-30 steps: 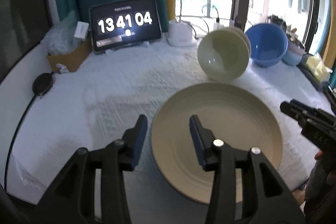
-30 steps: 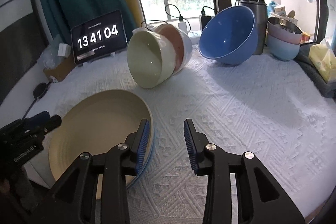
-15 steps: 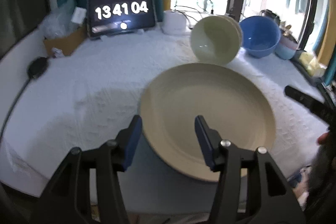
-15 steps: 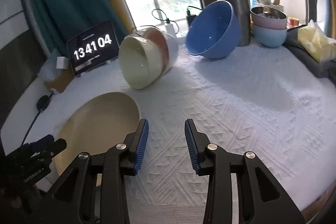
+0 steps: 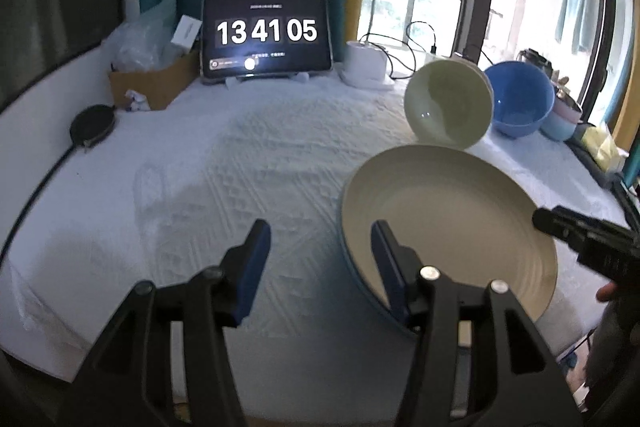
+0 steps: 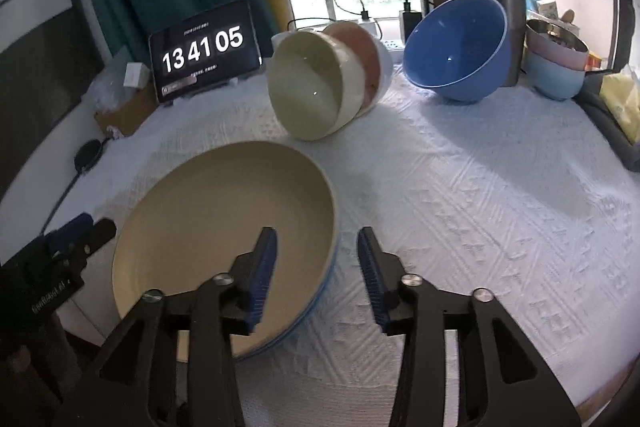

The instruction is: Organize plates and bowls

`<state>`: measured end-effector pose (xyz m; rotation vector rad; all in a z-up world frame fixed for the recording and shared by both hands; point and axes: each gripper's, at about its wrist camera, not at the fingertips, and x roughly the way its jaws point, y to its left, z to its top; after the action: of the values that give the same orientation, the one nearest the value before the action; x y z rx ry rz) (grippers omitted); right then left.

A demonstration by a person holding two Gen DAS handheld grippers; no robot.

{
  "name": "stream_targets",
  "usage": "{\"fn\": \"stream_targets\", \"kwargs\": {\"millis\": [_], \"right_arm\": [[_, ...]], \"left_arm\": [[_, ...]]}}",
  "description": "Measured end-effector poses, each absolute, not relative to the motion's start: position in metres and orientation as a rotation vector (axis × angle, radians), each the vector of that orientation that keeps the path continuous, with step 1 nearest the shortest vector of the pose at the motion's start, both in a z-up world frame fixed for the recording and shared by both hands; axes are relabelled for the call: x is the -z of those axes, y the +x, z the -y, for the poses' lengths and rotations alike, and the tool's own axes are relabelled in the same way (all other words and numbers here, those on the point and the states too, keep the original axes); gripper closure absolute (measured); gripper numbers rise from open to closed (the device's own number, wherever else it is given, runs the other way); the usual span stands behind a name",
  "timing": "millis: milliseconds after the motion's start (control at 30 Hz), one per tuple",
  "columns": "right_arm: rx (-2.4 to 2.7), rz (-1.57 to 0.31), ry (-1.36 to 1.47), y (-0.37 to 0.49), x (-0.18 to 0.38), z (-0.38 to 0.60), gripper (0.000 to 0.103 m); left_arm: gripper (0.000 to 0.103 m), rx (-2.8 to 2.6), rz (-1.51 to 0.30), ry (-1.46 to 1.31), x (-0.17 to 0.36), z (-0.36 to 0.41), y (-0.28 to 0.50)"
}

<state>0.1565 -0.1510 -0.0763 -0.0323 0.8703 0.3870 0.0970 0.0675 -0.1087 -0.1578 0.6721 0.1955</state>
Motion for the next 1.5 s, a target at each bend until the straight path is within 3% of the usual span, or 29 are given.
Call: {"fn": "stream_targets", "kwargs": {"millis": [800, 867, 933, 1000, 1500], "right_arm": [[-0.389, -0.986, 0.054, 0.180, 0.110, 0.154, 0.053], [-0.418, -0.994, 0.078, 0.180, 0.111, 0.152, 0.059], [-0.419, -0.994, 0.079, 0.180, 0.111, 0.149, 0.059], [-0.416, -0.990, 0.081, 0.179, 0.111, 0.149, 0.059], [-0.385, -0.959, 0.045, 0.186, 0.097, 0.134, 0.064]], "left_arm": [[0.049, -0.106, -0.813, -0.219, 0.141, -0.067, 0.139], [0.050, -0.093, -0.815, -0.209, 0.141, -0.065, 0.141], [0.061, -0.055, -0.818, -0.217, 0.140, -0.063, 0.143], [0.064, -0.041, -0.820, -0.212, 0.139, -0.059, 0.144], [0.066, -0.040, -0.792, -0.224, 0.134, -0.070, 0.145]]}}
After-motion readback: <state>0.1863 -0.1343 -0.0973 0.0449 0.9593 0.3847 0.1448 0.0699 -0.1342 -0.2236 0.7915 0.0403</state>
